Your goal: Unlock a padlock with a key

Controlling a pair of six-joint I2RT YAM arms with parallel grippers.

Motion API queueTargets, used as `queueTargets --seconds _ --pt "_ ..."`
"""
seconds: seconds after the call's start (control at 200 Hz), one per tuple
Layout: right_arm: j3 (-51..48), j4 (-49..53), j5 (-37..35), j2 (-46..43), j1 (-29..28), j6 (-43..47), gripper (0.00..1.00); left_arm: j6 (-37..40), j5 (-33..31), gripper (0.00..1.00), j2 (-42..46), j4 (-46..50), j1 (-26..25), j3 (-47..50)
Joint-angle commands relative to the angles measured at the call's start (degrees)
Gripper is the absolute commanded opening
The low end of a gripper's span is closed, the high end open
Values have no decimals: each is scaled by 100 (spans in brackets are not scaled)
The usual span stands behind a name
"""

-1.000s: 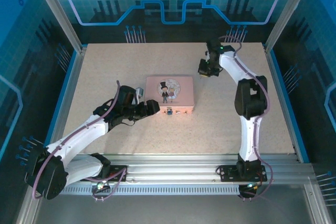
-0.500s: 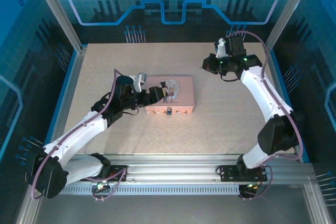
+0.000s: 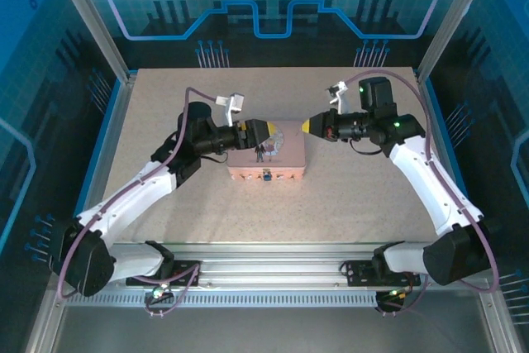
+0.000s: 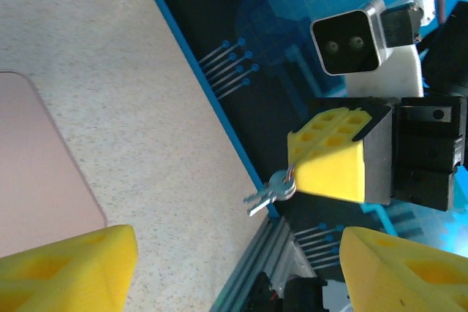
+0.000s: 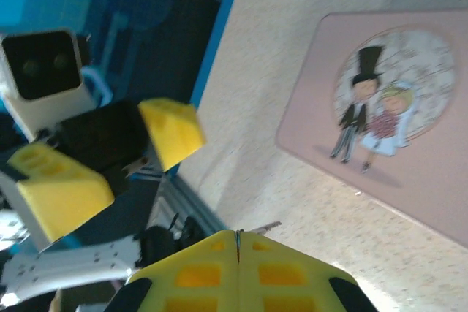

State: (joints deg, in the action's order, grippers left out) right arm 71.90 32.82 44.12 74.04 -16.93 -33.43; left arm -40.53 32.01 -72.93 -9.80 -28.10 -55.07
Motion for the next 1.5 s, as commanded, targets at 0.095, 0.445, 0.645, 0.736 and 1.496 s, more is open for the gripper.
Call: queueTargets --seconds 0.095,0.445,0.645,0.736,1.496 --pt "-392 -458 659 -383 -216 -362 0 227 566 82 -213 -507 -285 -259" --pt "-644 -795 778 -472 -252 -730 0 255 798 64 -416 -702 -612 -347" --pt "-615 -855 779 -429 -250 -844 0 254 789 62 -424 -742 -688 -287" --pt "-583 -907 819 -434 -244 -918 0 258 772 64 -424 -751 -723 -250" --pt "-677 -990 913 -448 -100 -1017 0 336 745 29 -396 -646 -781 -173"
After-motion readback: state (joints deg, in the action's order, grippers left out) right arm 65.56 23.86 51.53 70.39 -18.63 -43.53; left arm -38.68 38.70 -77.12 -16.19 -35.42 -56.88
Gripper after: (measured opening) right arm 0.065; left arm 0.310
